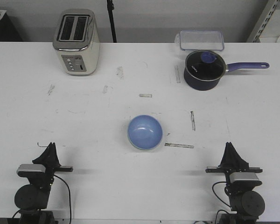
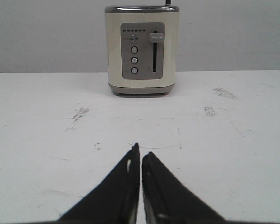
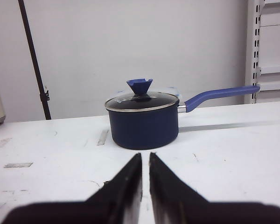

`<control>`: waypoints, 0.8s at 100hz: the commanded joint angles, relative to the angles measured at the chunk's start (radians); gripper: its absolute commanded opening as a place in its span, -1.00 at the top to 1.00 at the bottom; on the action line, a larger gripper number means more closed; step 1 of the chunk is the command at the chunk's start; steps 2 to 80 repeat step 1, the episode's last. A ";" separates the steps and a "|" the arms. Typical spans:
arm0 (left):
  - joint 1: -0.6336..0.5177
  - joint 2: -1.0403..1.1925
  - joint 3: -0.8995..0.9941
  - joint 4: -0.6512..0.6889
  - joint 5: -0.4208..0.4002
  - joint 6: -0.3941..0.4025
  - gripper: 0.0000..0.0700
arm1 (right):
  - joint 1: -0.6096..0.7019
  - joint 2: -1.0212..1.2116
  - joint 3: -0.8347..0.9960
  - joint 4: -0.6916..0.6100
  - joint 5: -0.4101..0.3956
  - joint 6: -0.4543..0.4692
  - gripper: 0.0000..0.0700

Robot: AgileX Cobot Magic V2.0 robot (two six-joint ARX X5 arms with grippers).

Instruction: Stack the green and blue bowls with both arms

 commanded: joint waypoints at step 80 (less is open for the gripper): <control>0.002 -0.002 -0.023 0.015 0.001 0.004 0.99 | 0.001 -0.001 -0.002 0.010 0.002 -0.008 0.95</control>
